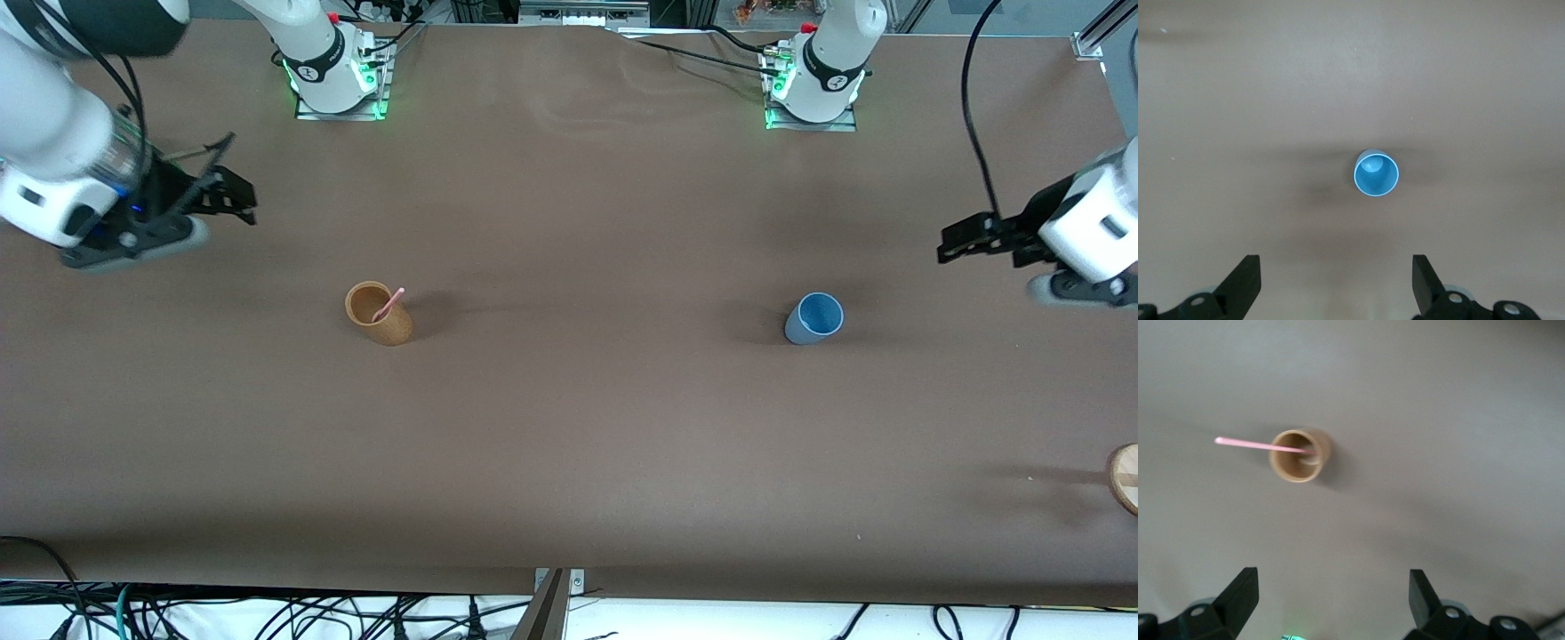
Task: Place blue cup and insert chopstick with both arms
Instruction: 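Reach the right gripper to the pink chopstick while the left gripper reaches the blue cup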
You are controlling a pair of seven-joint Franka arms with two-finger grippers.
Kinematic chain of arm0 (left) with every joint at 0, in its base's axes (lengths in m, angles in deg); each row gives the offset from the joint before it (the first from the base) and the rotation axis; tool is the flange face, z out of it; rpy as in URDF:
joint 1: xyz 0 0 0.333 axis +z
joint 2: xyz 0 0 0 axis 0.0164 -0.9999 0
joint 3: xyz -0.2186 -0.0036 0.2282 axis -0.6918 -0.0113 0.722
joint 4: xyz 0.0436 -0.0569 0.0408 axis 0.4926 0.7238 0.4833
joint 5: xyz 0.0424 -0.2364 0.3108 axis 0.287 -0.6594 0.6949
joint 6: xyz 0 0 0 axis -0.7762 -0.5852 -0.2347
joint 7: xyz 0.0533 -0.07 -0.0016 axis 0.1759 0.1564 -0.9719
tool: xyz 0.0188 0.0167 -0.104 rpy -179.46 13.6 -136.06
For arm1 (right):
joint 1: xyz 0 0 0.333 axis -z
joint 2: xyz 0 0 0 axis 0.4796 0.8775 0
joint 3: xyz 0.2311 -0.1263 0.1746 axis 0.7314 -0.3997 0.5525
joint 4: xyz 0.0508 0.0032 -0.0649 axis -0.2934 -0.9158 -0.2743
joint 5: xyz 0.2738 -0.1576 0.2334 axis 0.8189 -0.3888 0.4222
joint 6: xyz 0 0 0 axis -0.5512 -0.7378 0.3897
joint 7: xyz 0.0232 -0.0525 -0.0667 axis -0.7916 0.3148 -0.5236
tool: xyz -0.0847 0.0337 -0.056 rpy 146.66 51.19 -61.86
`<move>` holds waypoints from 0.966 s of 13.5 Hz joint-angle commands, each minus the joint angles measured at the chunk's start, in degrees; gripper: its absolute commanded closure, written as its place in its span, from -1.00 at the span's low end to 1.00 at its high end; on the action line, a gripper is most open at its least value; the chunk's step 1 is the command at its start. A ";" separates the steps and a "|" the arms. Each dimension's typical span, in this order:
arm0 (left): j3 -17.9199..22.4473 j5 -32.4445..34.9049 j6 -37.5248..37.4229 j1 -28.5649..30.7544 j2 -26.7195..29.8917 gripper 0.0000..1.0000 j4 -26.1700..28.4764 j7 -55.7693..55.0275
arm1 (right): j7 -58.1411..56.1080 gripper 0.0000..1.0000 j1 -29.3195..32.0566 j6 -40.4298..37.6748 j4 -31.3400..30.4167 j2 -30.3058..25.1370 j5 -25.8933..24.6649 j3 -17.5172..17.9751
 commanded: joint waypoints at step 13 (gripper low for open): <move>-2.65 0.64 29.64 -7.09 -6.36 -1.00 23.68 -6.94 | -22.46 -1.00 -4.38 36.78 -16.57 11.33 0.70 7.30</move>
